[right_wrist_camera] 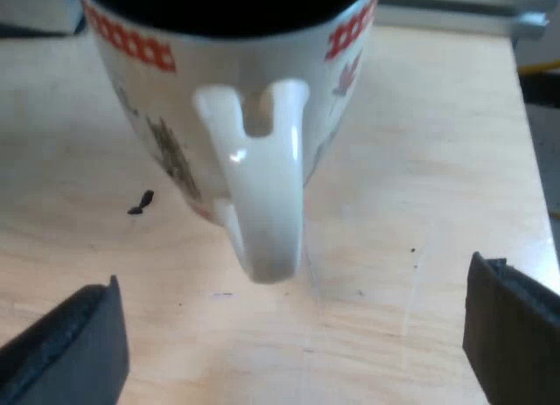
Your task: Place mug into machine
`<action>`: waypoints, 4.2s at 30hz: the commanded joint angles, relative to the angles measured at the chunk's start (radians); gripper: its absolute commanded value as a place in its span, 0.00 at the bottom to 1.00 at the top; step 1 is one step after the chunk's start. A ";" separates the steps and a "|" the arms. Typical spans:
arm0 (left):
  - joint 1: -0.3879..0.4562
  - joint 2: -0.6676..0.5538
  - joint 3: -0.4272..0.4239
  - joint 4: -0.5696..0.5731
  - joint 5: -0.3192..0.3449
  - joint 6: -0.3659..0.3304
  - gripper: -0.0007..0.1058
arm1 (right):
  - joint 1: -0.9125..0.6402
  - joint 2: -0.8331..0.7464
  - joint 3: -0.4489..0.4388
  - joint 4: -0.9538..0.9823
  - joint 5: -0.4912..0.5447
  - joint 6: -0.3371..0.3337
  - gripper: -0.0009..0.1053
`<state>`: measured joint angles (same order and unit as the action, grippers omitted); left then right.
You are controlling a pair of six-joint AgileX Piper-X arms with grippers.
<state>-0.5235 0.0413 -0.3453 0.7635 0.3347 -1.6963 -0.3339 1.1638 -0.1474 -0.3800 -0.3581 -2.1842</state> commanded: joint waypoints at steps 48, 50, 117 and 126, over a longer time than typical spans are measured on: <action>-0.005 0.189 0.010 -0.045 0.052 -0.005 0.90 | 0.050 0.310 -0.155 -0.196 -0.134 -0.018 0.65; -0.005 0.189 0.010 -0.045 0.055 -0.005 0.90 | 0.052 0.310 -0.155 -0.201 -0.133 -0.018 0.65; -0.005 0.189 -0.003 -0.045 -0.034 0.055 0.90 | 0.168 -0.918 -0.140 0.851 -0.157 0.037 0.01; -0.005 0.189 0.026 -0.091 -0.099 0.084 0.90 | 0.203 -1.086 -0.215 1.157 -0.230 0.034 0.01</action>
<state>-0.5235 0.2347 -0.3165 0.6872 0.2440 -1.6155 -0.1296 0.0845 -0.3451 0.7942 -0.5574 -2.1376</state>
